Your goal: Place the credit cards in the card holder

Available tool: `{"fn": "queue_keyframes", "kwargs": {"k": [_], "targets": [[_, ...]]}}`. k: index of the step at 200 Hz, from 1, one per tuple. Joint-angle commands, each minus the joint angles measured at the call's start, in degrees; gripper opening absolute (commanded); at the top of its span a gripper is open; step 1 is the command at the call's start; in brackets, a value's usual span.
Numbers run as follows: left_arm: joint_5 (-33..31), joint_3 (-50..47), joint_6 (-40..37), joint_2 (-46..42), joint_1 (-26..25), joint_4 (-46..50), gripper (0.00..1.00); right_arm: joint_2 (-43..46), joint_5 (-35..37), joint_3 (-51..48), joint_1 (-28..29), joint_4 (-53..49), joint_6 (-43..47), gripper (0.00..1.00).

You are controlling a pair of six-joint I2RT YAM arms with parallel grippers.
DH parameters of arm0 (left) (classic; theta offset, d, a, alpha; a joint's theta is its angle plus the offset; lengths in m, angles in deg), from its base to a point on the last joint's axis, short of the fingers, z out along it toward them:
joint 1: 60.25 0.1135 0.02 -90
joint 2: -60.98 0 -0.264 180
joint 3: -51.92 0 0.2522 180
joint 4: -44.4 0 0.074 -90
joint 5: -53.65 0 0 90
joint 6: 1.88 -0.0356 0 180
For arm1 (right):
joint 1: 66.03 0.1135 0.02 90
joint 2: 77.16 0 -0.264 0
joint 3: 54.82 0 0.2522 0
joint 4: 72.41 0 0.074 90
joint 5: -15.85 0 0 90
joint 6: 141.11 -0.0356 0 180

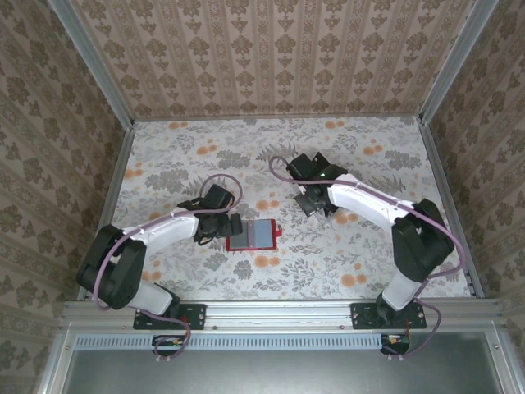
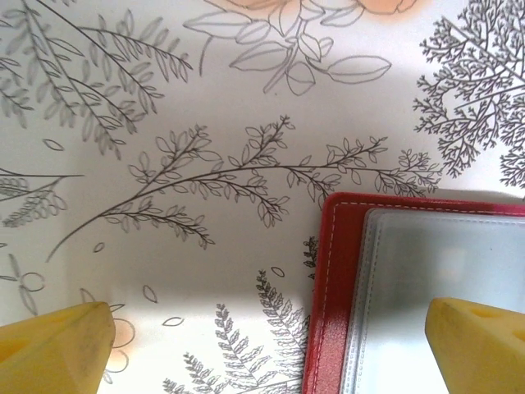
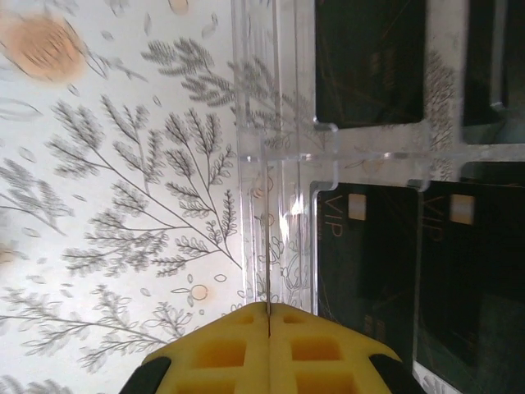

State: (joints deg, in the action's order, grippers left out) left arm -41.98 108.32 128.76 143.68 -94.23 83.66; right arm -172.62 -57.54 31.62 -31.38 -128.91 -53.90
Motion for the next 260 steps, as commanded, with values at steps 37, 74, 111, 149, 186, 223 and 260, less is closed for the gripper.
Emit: {"fn": "queue_keyframes", "kwargs": {"k": [37, 74, 111, 149, 186, 223, 260], "targets": [[-1.1, 1.5, -3.6, -3.7, 0.3, 3.2, 1.00, 10.5, -16.3, -0.8, 0.7, 6.3, -13.0, 0.00], [-1.8, -0.1, -3.1, -4.4, 0.1, 3.0, 1.00, 11.8, -22.8, -9.3, 5.2, 22.4, -29.7, 0.00], [-3.1, -1.1, -2.2, -4.8, -0.2, 2.9, 1.00, 8.1, -17.1, -13.3, 12.5, 32.0, -40.1, 0.00], [-3.4, -1.6, -1.9, -4.9, -0.4, 2.5, 1.00, 3.4, -13.3, -14.4, 15.8, 36.6, -45.7, 0.00], [-3.4, -1.9, -1.9, -4.8, -0.5, 2.1, 1.00, -0.7, -10.8, -13.9, 17.9, 37.4, -48.9, 0.00], [-3.4, -2.0, -1.9, -4.8, -0.5, 1.9, 1.00, -3.7, -9.1, -13.9, 19.6, 37.3, -50.7, 0.00], [-3.3, -1.9, -1.7, -4.6, -0.6, 1.8, 1.00, -5.3, -6.8, -14.9, 20.3, 35.9, -51.7, 0.00]]}}
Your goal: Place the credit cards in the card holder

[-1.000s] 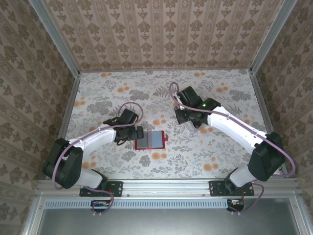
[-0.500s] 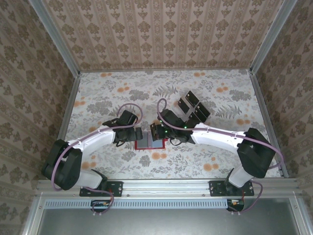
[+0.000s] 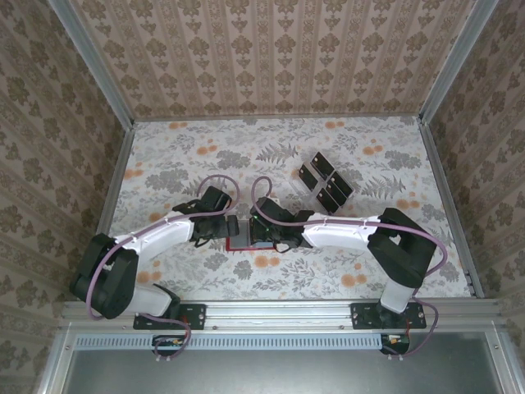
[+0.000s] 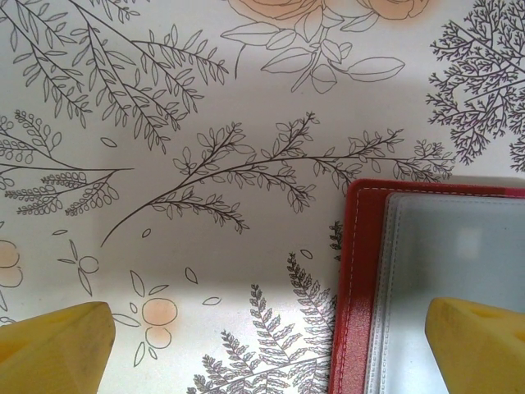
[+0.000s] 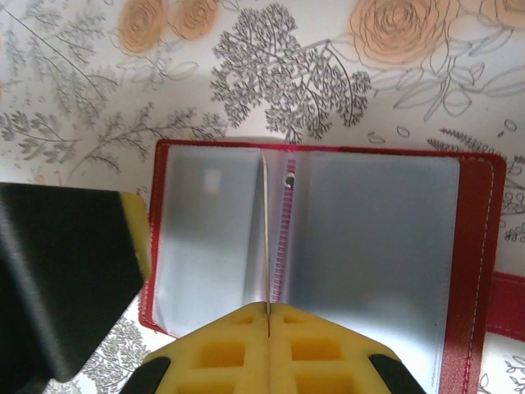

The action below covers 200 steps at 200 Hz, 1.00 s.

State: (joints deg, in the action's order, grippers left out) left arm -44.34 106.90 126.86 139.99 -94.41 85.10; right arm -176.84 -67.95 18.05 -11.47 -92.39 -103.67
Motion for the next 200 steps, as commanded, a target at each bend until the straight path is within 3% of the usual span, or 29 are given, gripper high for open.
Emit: {"fn": "queue_keyframes", "kwargs": {"k": [1, 48, 134, 200], "targets": [[-1.0, -0.5, 0.2, -0.9, -0.4, 0.4, 1.00, -1.1, 3.7, -1.5, 0.4, -0.7, -1.9, 0.00], [-0.9, -0.1, 0.0, -0.5, -0.8, 0.1, 1.00, 1.2, 7.7, -3.9, -0.3, -3.8, -1.0, 0.00], [-0.1, 1.7, -2.0, 1.1, -5.0, -5.3, 1.00, 2.1, 5.2, -6.9, -2.5, -1.4, 0.3, 0.00], [0.9, 1.5, -4.7, 3.6, -5.5, -10.7, 1.00, 2.0, 4.7, -7.7, -2.6, -1.0, 0.0, 0.00]]}}
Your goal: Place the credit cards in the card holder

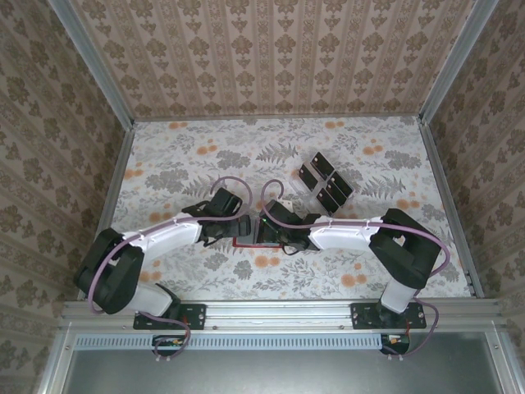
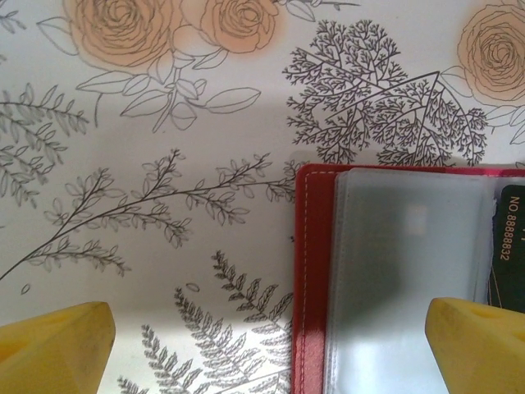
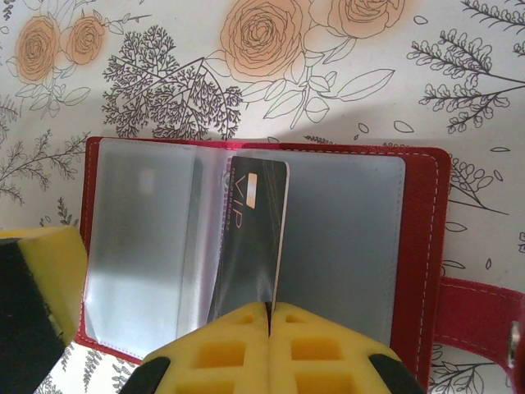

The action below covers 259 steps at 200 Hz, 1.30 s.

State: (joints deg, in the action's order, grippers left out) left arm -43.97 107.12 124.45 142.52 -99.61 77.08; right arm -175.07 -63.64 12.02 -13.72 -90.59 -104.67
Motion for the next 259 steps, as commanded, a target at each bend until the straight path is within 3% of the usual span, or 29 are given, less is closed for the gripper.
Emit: {"fn": "queue_keyframes", "kwargs": {"k": [1, 168, 259], "targets": [[0.5, 1.3, -2.3, 1.1, -0.3, -2.7, 1.00, 0.3, 0.4, -1.6, -0.4, -2.8, 1.0, 0.00], [-3.6, -3.5, 2.9, 3.5, 0.7, 4.1, 1.00, 0.3, 0.1, -1.8, -0.8, -2.6, 0.6, 0.00], [-3.0, -4.8, 5.4, 2.6, 0.5, 4.3, 1.00, 5.7, -9.4, -4.9, -3.6, 9.7, 3.8, 0.00]]}}
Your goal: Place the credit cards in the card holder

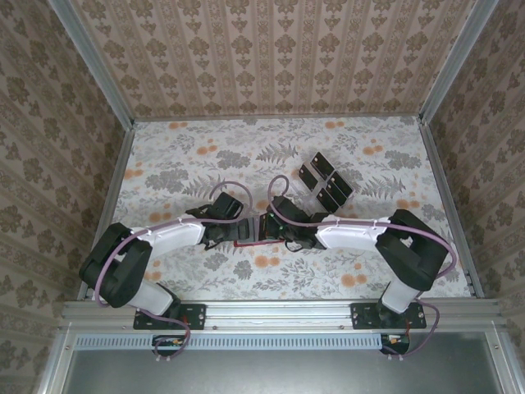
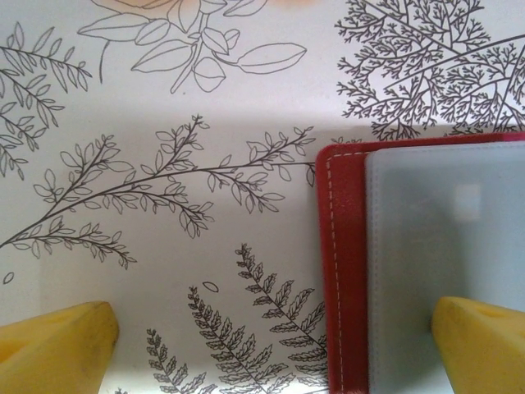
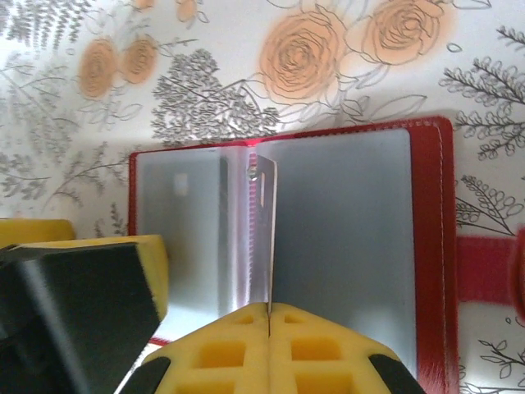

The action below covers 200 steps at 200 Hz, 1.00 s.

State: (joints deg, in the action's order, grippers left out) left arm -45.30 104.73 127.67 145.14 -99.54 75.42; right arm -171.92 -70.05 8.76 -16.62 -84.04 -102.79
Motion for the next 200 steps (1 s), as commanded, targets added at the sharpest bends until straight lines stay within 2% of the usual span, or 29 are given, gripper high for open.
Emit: {"fn": "queue_keyframes", "kwargs": {"k": [1, 107, 200], "targets": [[-1.7, -2.4, 2.2, 0.0, 0.4, 5.9, 1.00, 2.6, -3.0, -1.6, -0.7, 3.2, 1.9, 0.00], [-2.1, -2.9, 2.8, 0.3, 0.2, 6.2, 1.00, 1.4, -16.7, -9.1, -6.8, 22.3, 1.5, 0.00], [-2.2, -2.8, 2.8, 0.5, 0.1, 6.7, 1.00, -4.4, -19.3, -11.4, -7.5, 31.1, -2.0, 0.00]]}}
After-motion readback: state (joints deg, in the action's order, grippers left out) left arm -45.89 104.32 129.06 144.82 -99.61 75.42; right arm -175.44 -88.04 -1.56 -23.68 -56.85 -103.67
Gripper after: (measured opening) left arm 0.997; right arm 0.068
